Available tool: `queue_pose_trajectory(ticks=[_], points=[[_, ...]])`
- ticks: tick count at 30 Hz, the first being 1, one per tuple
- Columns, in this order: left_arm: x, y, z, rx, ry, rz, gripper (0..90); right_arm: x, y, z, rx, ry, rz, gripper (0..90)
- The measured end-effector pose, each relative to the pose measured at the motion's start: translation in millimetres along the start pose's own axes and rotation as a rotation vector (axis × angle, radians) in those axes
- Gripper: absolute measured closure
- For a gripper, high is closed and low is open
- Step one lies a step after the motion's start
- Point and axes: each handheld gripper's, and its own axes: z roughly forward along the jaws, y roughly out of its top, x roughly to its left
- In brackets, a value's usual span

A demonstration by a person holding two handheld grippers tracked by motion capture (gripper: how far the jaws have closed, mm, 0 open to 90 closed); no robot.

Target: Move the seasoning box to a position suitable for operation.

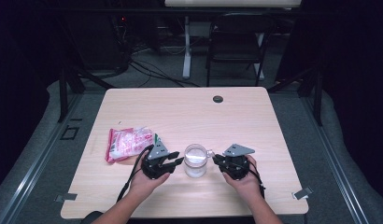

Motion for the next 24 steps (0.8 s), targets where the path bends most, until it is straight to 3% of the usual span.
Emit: queue_pose_trajectory(ticks=[10, 12, 24], points=[[4.7, -0.5, -1.7, -0.001, 0.016, -0.02, 71.1, 4.8, 4.4, -7.1, -0.014, 0.042, 0.014, 75.0], [5.7, -0.3, -3.5, -0.013, 0.018, -0.036, 71.1, 5.1, 7.8, -17.2, -0.029, 0.054, 0.018, 72.7], [6.6, 0.7, -8.1, -0.031, 0.018, -0.057, 70.6, 3.1, 22.7, -37.1, -0.054, 0.001, 0.078, 72.4]])
